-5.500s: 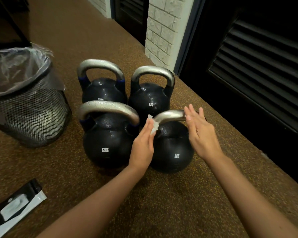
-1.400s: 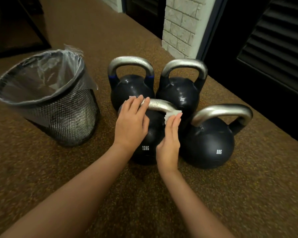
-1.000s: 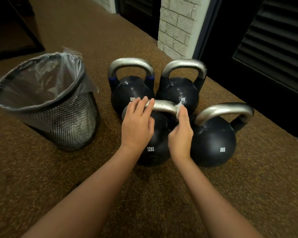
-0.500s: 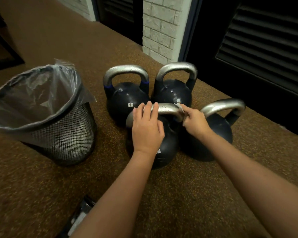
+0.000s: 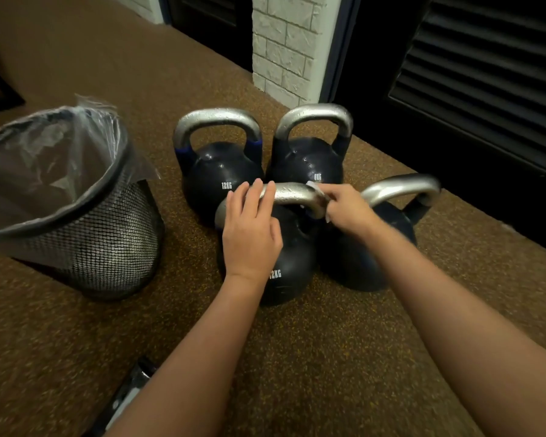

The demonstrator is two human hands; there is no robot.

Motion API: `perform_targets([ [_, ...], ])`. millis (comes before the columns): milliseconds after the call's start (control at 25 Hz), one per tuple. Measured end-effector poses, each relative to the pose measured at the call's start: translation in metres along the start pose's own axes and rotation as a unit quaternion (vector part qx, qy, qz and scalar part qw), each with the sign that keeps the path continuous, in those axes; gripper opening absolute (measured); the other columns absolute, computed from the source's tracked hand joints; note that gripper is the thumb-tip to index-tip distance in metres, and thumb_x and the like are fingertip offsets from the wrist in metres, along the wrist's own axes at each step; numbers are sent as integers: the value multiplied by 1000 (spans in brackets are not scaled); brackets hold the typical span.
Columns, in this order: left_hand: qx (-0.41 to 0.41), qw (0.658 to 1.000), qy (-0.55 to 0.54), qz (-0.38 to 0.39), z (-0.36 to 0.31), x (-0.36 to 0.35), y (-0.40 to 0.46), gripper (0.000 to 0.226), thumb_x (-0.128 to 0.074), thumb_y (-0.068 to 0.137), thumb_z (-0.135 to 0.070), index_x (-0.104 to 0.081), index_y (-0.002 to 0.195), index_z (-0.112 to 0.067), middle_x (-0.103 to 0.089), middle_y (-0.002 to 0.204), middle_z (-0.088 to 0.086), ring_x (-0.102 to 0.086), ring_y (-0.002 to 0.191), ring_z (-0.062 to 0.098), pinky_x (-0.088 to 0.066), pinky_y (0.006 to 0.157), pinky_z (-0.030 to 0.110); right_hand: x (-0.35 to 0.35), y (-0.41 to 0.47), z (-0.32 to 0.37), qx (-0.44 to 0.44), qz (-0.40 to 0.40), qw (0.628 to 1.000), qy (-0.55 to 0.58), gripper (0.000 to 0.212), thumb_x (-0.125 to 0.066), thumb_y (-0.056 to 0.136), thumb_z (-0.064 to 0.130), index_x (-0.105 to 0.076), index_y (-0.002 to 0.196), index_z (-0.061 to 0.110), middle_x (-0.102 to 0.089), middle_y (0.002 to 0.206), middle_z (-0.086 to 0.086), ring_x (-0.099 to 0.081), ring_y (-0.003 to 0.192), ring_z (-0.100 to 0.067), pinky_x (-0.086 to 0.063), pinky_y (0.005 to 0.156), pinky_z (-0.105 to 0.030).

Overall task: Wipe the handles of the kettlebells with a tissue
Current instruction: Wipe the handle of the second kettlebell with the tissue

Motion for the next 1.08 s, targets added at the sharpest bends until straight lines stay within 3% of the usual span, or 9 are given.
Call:
perform_targets([
  [80,3,1000,0,-12,-1,0,-1,50,-35,81,-12,-55,126,-9,-57,126,11,-49,120,31,-33,107,45,7,6,19,12,128,990,-56,51,-44,76,-11,-71,102,23,-66,72,10,-60,76,-6,-41,55,-9],
  [160,5,1000,6,-18,-2,-1,-2,49,-37,81,-11,-55,126,-9,-57,125,12,-49,120,31,-33,107,44,12,6,34,38,154,983,-90,52,-47,78,-7,-68,109,28,-69,85,12,-62,86,-3,-43,64,-12],
  [280,8,1000,10,-13,-2,-1,-1,48,-41,80,-10,-55,127,-8,-57,125,13,-49,120,31,-33,108,45,10,-5,32,101,25,990,-96,50,-52,83,-2,-60,123,27,-64,107,-1,-56,101,-14,-37,79,-14],
  [440,18,1000,2,4,-2,-1,-1,49,-47,79,-5,-53,128,-7,-55,127,14,-48,122,31,-33,109,47,-4,-36,9,129,-133,979,83,53,-43,84,-12,-56,126,18,-61,109,5,-54,106,-5,-31,88,2],
  [600,22,1000,2,11,-2,-1,-2,50,-36,82,-12,-51,130,-7,-53,129,13,-45,124,31,-36,107,50,-11,-31,6,102,-155,978,91,58,-42,84,-15,-48,135,13,-56,130,-5,-48,121,-8,-24,100,-4],
  [720,26,1000,-1,10,-3,-1,-2,51,-35,82,-13,-50,130,-7,-53,129,14,-44,125,31,-37,105,53,-25,-46,4,180,-142,973,17,71,-44,84,-16,-26,146,14,-27,153,-1,-21,143,-13,-10,113,-15],
  [840,23,1000,-10,13,-3,-1,-2,51,-35,83,-14,-50,131,-7,-52,130,13,-43,126,30,-39,103,53,-37,-57,-13,178,-136,974,-20,84,-45,81,-19,-8,148,15,-8,157,4,-7,145,-12,-6,114,-16],
  [1000,24,1000,-6,15,-2,-2,-2,51,-35,83,-15,-49,131,-8,-52,131,13,-41,126,29,-40,102,53,-44,-51,1,183,-144,972,-25,85,-45,79,-19,-8,149,11,-2,158,-2,-2,146,-18,-16,117,-31],
  [1080,26,1000,-8,15,-2,-2,-2,52,-35,83,-16,-49,132,-8,-51,131,12,-40,127,27,-41,101,52,-49,-54,1,214,-143,965,-55,86,-44,77,-21,-8,149,10,0,158,-4,0,146,-20,-14,116,-30],
])
Point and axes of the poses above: each hand's wrist, its own y-axis towards the middle knuckle, its own x-axis out of the back of the hand, z = x × y, the point moved 7 cm from there along y, towards the middle knuckle
